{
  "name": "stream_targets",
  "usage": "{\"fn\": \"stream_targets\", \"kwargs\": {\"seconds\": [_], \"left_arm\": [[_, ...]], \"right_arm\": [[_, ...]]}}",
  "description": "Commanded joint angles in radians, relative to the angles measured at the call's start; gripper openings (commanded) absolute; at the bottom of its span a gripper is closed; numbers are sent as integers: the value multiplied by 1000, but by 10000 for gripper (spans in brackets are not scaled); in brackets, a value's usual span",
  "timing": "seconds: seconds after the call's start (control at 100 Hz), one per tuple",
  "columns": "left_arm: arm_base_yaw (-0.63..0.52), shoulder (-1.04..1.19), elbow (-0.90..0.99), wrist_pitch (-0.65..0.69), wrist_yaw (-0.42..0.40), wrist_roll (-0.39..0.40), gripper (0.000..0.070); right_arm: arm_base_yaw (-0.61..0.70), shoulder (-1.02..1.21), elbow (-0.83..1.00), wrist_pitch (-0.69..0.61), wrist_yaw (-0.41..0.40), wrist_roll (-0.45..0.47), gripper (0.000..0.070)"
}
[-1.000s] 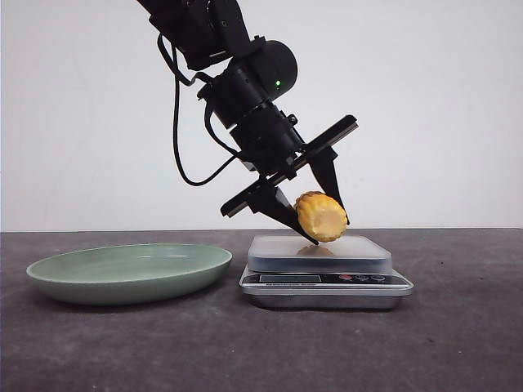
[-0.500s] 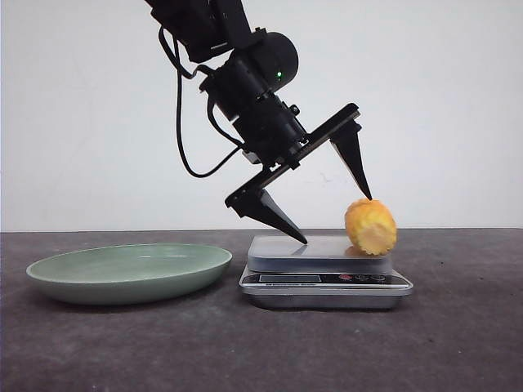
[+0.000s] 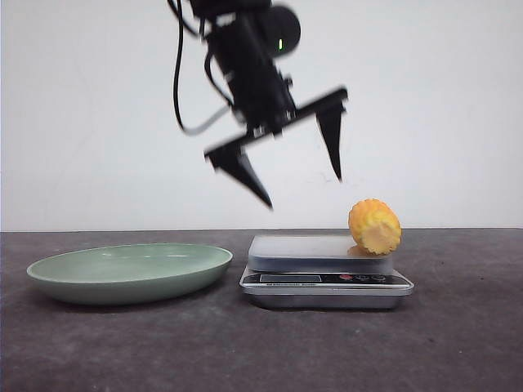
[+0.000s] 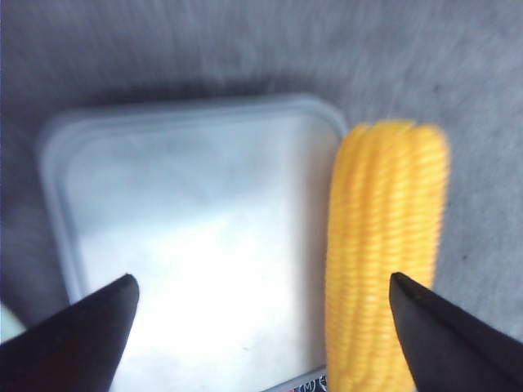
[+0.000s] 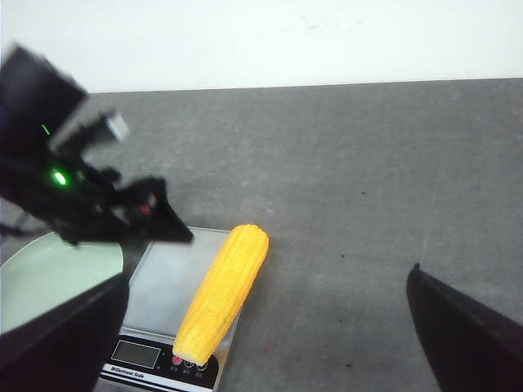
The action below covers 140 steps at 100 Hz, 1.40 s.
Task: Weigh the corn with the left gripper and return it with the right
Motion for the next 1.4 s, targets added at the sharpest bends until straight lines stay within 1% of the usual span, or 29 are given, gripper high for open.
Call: {"fn": "stream_targets", "kwargs": {"seconds": [0.0, 0.09, 0.25, 0.36, 0.4, 0.46, 0.56, 0.59, 0.69, 0.73, 0.77, 0.82, 0.96, 1.04, 1.1, 1.25, 1.33, 1.39], "left_arm": [[-4, 20, 119, -50, -42, 96, 598], [-2, 18, 277, -143, -89, 148, 598], [-3, 14, 621, -314, -117, 219, 597], [-12, 14, 902, -445, -124, 266, 596], [-13, 14, 1001, -491, -141, 288, 596], [-13, 13, 1131, -517, -158, 308, 596], [-14, -89, 1122, -517, -158, 309, 589], [-13, -117, 1123, -517, -170, 316, 586], [-13, -203, 1122, -520, -170, 338, 573], [-13, -239, 1122, -520, -170, 350, 531], [-13, -276, 1122, -522, -171, 365, 470], [-13, -315, 1120, -522, -173, 370, 424], [-13, -436, 1102, -523, -183, 371, 410], [-13, -512, 1070, -524, -216, 383, 333], [-13, -577, 1027, -525, -247, 396, 295], [-13, -764, 842, -525, -315, 408, 294], [-13, -879, 710, -525, -328, 402, 295], [-13, -966, 605, -525, -335, 380, 295]], "right_arm": [[4, 10, 18, 1, 0, 3, 700], [4, 22, 18, -8, 0, 3, 700], [4, 61, 18, -43, -2, 6, 700], [4, 101, 18, -68, -33, 16, 700], [4, 115, 18, -71, -49, 26, 700], [6, 139, 18, -65, -58, 45, 700], [17, 180, 18, -43, -57, 70, 700], [23, 196, 18, -34, -58, 79, 700], [47, 257, 18, -5, -58, 114, 700], [57, 285, 18, 3, -58, 126, 700], [71, 317, 18, 8, -61, 133, 700], [87, 350, 18, 11, -61, 140, 700], [134, 446, 18, 26, -61, 148, 700], [157, 494, 18, 60, -60, 167, 700], [174, 523, 18, 93, -60, 188, 700], [201, 582, 18, 163, -56, 225, 700], [208, 611, 18, 180, -50, 235, 700], [209, 634, 18, 186, -47, 251, 700]]}}
